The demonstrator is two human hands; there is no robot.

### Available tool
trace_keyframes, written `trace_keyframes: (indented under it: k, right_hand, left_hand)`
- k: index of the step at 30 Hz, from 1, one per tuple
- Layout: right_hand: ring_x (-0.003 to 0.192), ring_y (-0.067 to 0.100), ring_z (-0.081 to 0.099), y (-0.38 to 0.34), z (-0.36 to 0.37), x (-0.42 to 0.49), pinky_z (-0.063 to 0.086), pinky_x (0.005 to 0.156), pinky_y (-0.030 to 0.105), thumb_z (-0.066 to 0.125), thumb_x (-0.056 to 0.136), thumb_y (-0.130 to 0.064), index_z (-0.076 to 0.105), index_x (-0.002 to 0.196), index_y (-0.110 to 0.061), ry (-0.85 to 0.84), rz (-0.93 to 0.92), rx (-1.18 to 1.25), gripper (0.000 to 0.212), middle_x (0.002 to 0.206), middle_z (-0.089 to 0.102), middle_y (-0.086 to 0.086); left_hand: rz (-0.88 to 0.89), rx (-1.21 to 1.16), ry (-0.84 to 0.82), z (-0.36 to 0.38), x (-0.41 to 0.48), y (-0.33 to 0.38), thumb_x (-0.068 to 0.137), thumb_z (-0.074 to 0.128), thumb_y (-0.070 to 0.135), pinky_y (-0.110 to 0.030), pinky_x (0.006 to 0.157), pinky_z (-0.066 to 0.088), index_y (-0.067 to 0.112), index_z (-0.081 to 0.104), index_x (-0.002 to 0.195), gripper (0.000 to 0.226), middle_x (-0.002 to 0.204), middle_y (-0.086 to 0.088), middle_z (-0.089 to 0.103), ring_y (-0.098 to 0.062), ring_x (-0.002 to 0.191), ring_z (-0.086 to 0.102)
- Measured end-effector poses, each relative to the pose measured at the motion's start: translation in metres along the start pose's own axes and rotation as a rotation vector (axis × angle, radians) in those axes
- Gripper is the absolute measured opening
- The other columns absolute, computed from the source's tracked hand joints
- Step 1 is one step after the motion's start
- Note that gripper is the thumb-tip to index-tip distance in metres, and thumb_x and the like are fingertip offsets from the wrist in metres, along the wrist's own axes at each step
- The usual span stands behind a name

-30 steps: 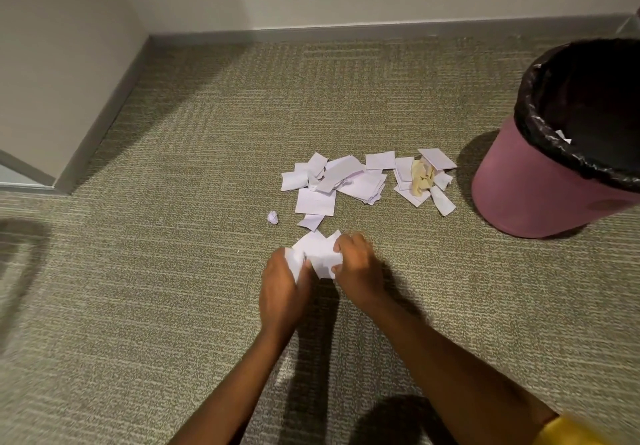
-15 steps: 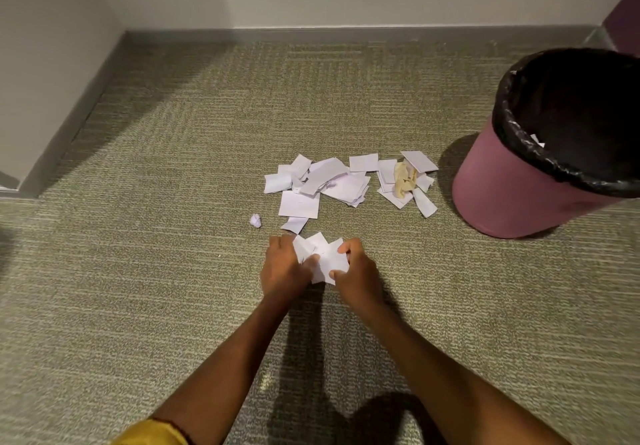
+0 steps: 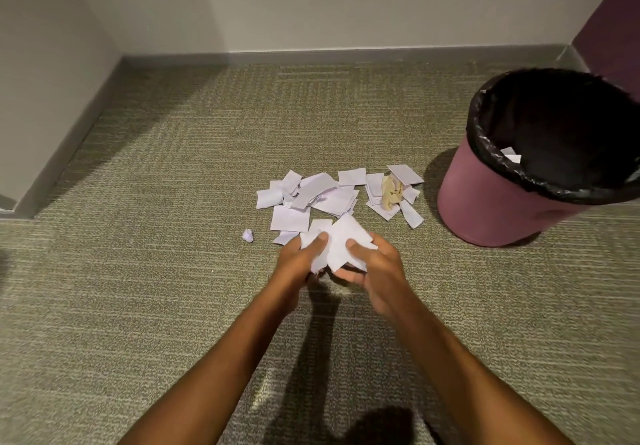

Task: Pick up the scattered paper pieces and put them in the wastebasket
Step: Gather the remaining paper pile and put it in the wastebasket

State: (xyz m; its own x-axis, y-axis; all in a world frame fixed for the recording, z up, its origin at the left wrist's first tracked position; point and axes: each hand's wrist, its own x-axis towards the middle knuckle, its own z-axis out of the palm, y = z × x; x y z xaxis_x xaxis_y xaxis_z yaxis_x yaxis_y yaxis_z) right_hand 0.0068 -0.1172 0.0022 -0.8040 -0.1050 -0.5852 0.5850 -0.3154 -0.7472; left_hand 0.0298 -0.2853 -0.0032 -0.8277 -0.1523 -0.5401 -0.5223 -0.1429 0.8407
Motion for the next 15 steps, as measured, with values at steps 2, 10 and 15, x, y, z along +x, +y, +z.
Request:
trace_keyframes:
  k: [2,10,15]
  right_hand:
    - [0.11,0.033,0.078,-0.026,0.0,-0.009,0.065,0.089,0.059,0.071,0.101,-0.005,0.069,0.129,-0.012,0.002,-0.031,0.054,0.029,0.122,0.08,0.009]
    - [0.112,0.028,0.078,-0.138,-0.009,-0.056,0.067,0.078,0.043,0.066,0.104,-0.008,0.061,0.143,-0.018,-0.035,-0.342,0.115,0.04,0.133,0.076,0.009]
    - [0.123,0.032,0.073,-0.203,-0.027,-0.073,0.064,0.086,0.042,0.066,0.105,-0.016,0.06,0.146,-0.015,-0.01,-0.479,0.231,0.042,0.137,0.073,0.012]
  left_hand:
    - [-0.031,-0.019,-0.065,0.017,-0.006,0.026,0.099,0.069,0.056,-0.033,0.071,0.058,0.023,0.072,0.126,0.043,0.116,-0.003,0.081,-0.017,0.09,0.074]
    - [0.054,-0.131,-0.256,0.096,-0.028,0.146,0.1,0.06,0.065,-0.047,0.091,0.065,0.019,0.071,0.133,0.058,0.127,-0.013,0.077,-0.022,0.1,0.078]
    - [0.049,-0.125,-0.427,0.162,-0.04,0.213,0.098,0.053,0.073,-0.052,0.093,0.064,0.021,0.071,0.131,0.064,0.125,-0.011,0.078,-0.029,0.11,0.078]
